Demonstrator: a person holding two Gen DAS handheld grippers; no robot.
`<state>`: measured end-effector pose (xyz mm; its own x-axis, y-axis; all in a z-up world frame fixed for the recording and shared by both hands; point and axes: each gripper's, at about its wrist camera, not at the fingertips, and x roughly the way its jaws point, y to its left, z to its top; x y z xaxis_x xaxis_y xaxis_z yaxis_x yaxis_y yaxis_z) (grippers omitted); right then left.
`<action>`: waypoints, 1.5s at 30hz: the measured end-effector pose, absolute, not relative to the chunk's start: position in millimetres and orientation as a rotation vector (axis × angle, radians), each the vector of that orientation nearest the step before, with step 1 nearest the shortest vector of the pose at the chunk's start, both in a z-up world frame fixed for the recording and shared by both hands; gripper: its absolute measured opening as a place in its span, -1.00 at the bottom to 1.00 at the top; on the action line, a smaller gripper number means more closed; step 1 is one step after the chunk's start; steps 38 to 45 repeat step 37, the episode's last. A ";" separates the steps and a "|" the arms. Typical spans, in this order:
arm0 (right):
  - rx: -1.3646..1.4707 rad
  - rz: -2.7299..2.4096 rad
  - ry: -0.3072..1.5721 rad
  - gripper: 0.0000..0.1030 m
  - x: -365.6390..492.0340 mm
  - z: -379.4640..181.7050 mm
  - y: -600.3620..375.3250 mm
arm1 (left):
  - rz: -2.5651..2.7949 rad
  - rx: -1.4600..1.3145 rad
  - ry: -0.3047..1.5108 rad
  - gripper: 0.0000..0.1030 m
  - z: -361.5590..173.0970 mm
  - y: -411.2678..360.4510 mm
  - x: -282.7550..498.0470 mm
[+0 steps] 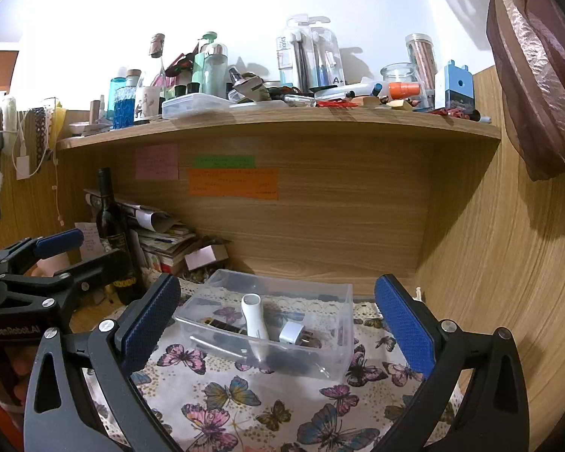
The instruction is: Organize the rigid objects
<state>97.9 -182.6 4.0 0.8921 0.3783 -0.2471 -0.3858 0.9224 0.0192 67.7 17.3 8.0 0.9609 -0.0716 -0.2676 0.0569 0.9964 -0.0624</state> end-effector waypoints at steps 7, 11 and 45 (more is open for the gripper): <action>-0.032 0.396 0.248 1.00 97.9 4.3 -182.0 | -0.062 -0.053 0.267 1.00 9.6 17.4 66.0; -0.033 0.398 0.245 1.00 98.3 5.0 -182.6 | -0.065 -0.053 0.270 1.00 9.5 17.5 66.0; -0.038 0.406 0.240 1.00 97.0 6.2 -183.2 | -0.101 -0.064 0.292 1.00 9.0 13.8 68.0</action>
